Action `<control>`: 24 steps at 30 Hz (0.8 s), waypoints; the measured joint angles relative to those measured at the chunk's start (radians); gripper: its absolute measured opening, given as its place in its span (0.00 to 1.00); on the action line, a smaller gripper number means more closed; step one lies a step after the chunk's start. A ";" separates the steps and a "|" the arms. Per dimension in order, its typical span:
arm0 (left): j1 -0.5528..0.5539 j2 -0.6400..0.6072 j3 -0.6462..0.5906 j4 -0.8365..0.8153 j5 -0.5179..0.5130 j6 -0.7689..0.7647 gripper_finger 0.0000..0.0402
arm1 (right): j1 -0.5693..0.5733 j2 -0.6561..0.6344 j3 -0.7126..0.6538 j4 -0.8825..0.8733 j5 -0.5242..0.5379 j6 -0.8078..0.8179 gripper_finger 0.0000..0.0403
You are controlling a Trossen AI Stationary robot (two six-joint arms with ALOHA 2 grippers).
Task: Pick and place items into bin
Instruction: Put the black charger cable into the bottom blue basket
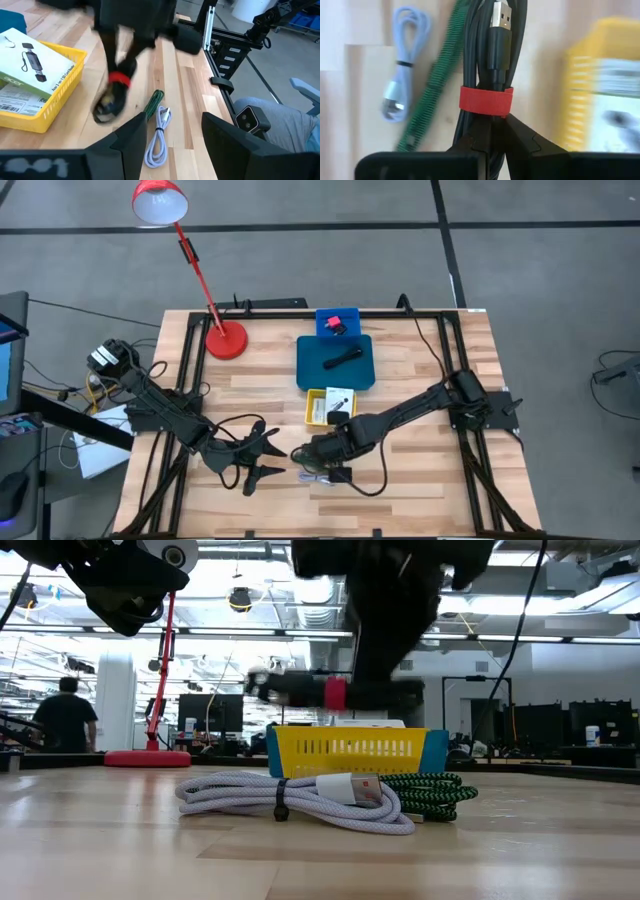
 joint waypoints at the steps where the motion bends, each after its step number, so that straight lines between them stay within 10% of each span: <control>1: 0.000 0.000 0.000 0.000 0.000 0.000 0.44 | 0.006 -0.001 0.030 -0.047 0.045 -0.011 0.06; 12: 0.000 0.000 0.000 0.000 0.000 0.000 0.44 | -0.055 -0.005 0.308 -0.571 0.715 -0.077 0.06; 18: 0.000 0.000 0.000 0.000 0.000 0.000 0.44 | -0.193 -0.005 0.331 -0.601 0.730 -0.221 0.06; 24: 0.000 0.000 0.000 -0.001 0.001 0.000 0.44 | -0.362 -0.005 0.321 -0.562 0.517 -0.291 0.12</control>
